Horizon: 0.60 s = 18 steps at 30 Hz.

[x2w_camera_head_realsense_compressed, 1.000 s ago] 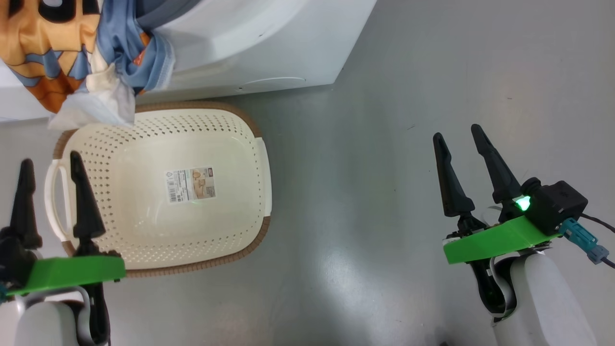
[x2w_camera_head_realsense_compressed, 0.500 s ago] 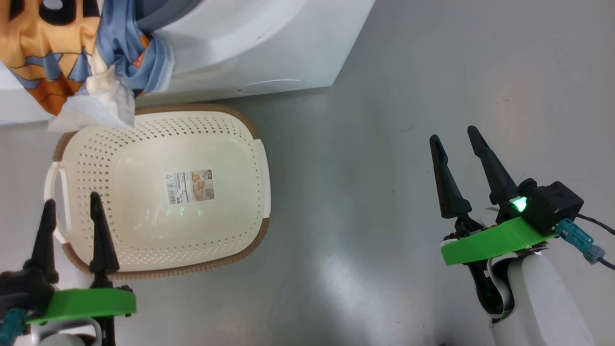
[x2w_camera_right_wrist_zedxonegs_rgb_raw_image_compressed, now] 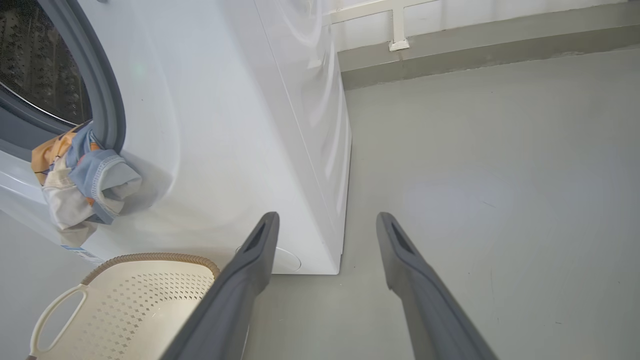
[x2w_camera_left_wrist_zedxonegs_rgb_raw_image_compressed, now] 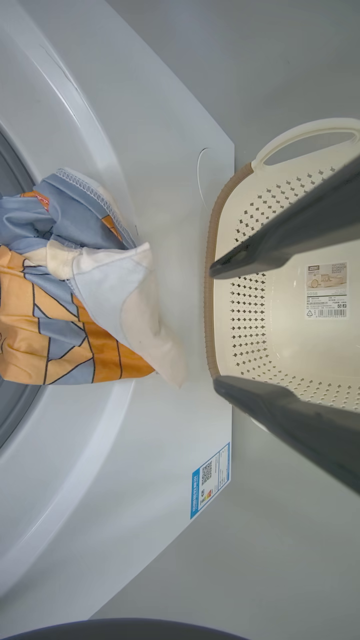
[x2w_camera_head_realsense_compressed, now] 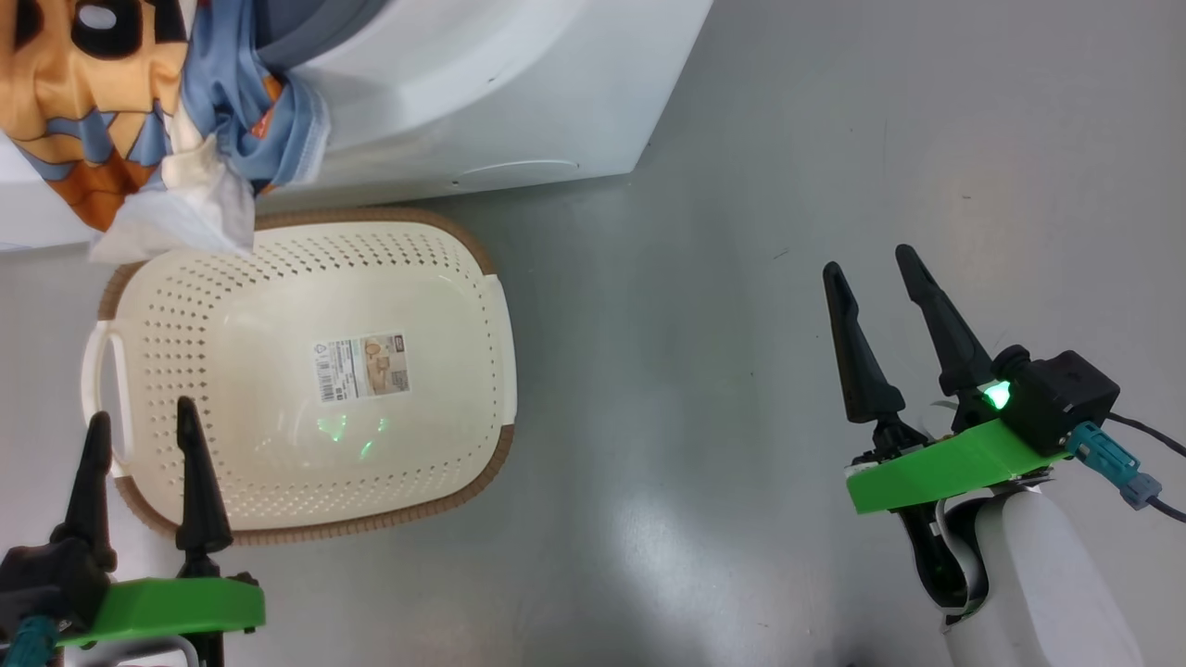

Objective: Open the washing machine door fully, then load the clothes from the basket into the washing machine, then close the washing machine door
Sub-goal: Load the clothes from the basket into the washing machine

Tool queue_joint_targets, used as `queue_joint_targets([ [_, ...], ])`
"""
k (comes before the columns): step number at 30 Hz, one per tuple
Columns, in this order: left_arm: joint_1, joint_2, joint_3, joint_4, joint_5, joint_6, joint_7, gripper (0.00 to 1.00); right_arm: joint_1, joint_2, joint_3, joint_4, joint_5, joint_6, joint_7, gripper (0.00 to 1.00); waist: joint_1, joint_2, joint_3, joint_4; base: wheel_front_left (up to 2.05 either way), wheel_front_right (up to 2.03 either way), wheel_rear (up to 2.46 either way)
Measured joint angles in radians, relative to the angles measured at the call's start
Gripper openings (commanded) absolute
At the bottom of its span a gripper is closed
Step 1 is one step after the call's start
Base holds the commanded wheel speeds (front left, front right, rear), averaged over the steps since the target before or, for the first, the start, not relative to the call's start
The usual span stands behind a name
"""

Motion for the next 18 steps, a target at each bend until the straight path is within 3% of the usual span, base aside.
queue_joint_targets([
  [9,-0.026,0.0,-0.007,0.0,-0.011,0.001,0.0,1.0,0.0,0.0,0.0,0.001,0.0,0.0,0.0,1.0,0.0,0.0,-0.002,-0.002,0.0,0.0,0.0],
  [18,-0.215,0.02,-0.008,0.095,-0.047,-0.012,0.008,1.0,0.0,0.0,0.01,0.001,0.002,0.0,0.0,1.0,0.0,0.0,0.002,-0.014,0.0,0.0,0.0],
])
